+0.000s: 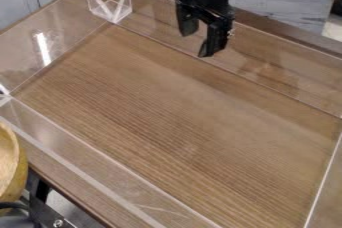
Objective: Remove the green block from inside the brown bowl and put it on the table
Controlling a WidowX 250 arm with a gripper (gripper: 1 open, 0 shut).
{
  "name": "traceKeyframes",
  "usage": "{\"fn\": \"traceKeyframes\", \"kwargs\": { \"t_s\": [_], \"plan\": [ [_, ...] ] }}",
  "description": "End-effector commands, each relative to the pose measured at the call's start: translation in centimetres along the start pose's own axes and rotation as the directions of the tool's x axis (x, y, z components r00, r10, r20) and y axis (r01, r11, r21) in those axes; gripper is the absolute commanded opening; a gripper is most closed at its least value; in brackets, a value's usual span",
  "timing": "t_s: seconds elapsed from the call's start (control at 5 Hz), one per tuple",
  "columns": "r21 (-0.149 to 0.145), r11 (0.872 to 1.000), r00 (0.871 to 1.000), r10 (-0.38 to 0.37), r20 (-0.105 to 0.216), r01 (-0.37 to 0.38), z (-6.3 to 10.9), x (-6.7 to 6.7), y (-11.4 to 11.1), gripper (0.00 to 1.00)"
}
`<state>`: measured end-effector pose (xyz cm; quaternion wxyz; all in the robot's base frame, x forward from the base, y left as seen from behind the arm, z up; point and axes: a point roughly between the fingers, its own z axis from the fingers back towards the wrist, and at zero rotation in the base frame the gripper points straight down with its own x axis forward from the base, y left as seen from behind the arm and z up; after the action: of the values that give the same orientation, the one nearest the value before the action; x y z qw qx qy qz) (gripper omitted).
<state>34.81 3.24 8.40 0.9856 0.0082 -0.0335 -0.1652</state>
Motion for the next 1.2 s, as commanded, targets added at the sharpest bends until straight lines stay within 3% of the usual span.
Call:
{"fn": "traceKeyframes", "kwargs": {
  "t_s": [0.0, 1.0],
  "plan": [
    [0.037, 0.999, 0.996, -0.006, 0.087, 0.003, 1.8, 1.4, 1.3, 1.00],
    [0.053, 0.997, 0.987, -0.064, 0.151, 0.056, 0.2, 2.5, 2.7, 1.00]
  ]
}}
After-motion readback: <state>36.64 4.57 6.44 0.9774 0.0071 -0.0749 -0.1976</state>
